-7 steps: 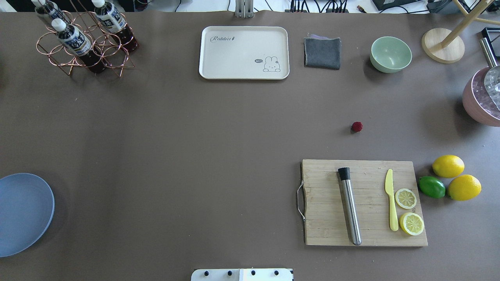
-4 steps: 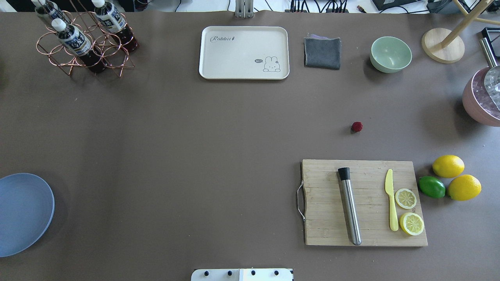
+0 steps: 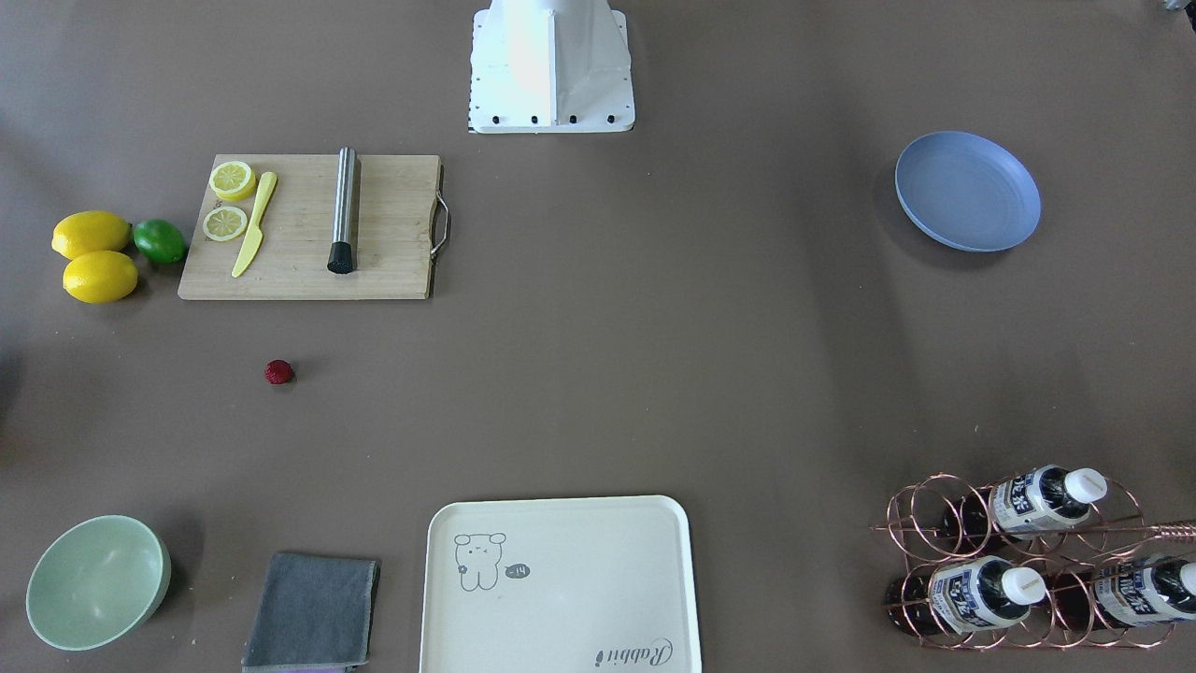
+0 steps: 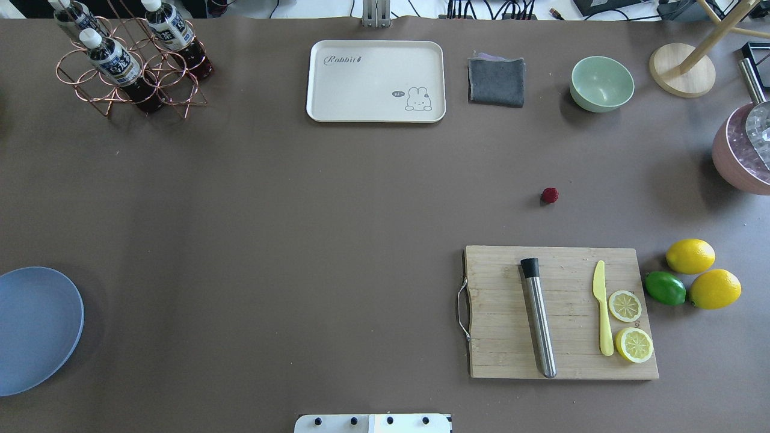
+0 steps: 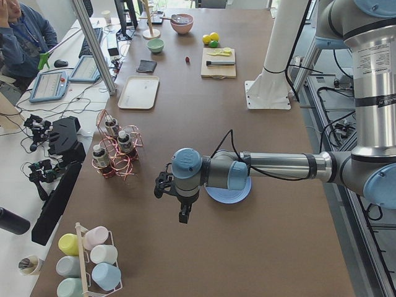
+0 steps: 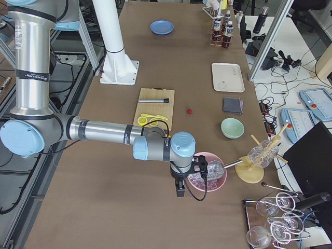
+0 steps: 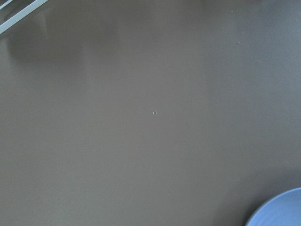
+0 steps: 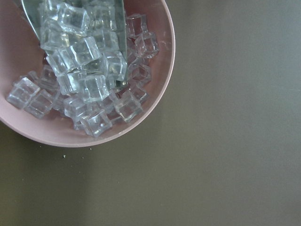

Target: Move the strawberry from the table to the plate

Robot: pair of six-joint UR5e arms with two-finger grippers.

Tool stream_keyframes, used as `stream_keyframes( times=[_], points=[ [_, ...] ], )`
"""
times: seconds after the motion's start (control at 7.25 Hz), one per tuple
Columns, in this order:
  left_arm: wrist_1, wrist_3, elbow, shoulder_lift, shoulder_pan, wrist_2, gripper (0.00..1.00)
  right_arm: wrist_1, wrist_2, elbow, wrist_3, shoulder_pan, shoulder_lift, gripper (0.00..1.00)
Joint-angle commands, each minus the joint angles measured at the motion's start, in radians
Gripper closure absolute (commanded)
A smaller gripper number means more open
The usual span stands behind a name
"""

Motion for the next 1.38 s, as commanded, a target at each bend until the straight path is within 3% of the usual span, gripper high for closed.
stream_keyframes(
  times=[0.0, 0.41, 0.83, 0.97, 1.1, 1.24],
  points=[
    [-0.001, -0.001, -0.012, -0.006, -0.001, -0.004, 0.01, -0.001, 0.014, 0.0, 0.008, 0.0, 0.005, 0.0],
    [-0.022, 0.003, -0.044, -0.014, -0.003, -0.007, 0.01, 0.001, 0.014, 0.0, 0.008, 0.0, 0.01, 0.0],
    [-0.291, 0.0, -0.008, 0.018, 0.002, -0.007, 0.01, 0.001, 0.022, 0.047, 0.007, 0.0, 0.018, 0.0],
    [-0.327, -0.011, 0.0, 0.011, 0.009, -0.007, 0.01, 0.002, 0.081, 0.093, 0.007, 0.0, 0.021, 0.0],
    [-0.332, -0.008, -0.002, -0.003, 0.044, -0.007, 0.01, 0.028, 0.115, 0.103, 0.007, -0.005, 0.037, 0.0],
    [-0.341, -0.011, 0.001, -0.005, 0.049, -0.007, 0.01, 0.138, 0.123, 0.103, 0.01, -0.003, 0.022, 0.0]
  ],
)
